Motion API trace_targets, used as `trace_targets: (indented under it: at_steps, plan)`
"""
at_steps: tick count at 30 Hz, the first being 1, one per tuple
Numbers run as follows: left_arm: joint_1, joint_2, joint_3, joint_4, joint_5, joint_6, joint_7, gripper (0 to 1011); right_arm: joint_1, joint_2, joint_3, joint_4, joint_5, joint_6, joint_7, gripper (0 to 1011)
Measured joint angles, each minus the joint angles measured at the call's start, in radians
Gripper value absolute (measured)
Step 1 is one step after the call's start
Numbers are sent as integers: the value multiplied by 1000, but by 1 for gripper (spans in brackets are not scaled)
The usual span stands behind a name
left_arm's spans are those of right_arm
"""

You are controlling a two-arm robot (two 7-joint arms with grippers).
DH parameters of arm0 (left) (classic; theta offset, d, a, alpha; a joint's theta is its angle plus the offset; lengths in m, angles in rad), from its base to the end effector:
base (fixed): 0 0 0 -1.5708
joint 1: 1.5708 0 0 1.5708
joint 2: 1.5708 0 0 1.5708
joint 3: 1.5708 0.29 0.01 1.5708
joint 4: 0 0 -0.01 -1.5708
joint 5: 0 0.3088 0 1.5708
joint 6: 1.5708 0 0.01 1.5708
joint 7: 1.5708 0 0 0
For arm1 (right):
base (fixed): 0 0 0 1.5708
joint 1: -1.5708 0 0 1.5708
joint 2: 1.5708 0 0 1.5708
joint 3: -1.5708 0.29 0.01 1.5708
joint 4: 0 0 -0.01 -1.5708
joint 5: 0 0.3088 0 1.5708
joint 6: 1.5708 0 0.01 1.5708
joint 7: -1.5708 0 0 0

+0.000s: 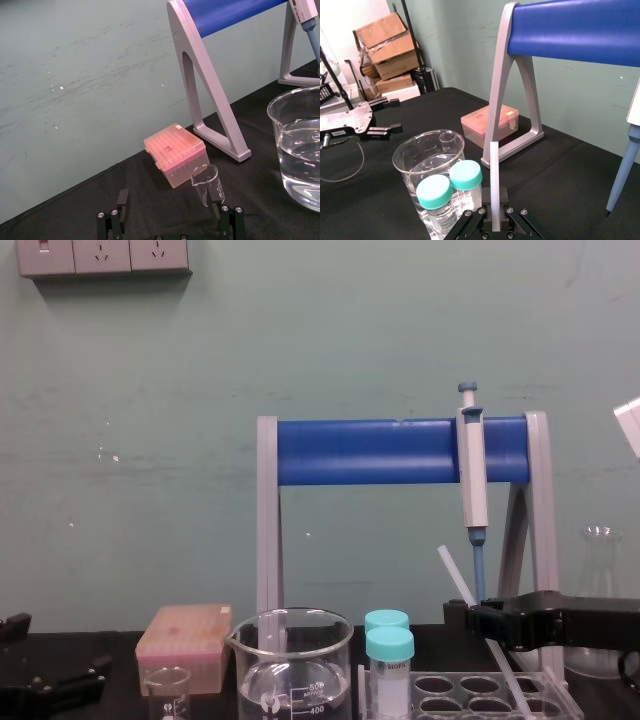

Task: Pick up the stirring rod with one hand, then place it down.

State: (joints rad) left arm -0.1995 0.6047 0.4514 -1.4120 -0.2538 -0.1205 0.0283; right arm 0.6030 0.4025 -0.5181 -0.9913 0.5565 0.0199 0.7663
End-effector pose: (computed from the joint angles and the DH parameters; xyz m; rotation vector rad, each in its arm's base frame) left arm 0.3581 0.0827 -0.3023 0.3046 -0.2851 1.2479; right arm 0.4707 -0.0617 -0.2683 -0.1156 0.1191 -0.6313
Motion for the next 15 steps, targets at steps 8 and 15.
trace_targets:
  at_steps: [8,15]
  plan:
    - [0,0,0,0,0,0,0,1000,0,0,0,0,0,0,0,72]
    - [0,0,0,0,0,0,0,1000,-7,8,6,-26,-14,-20,-29,72]
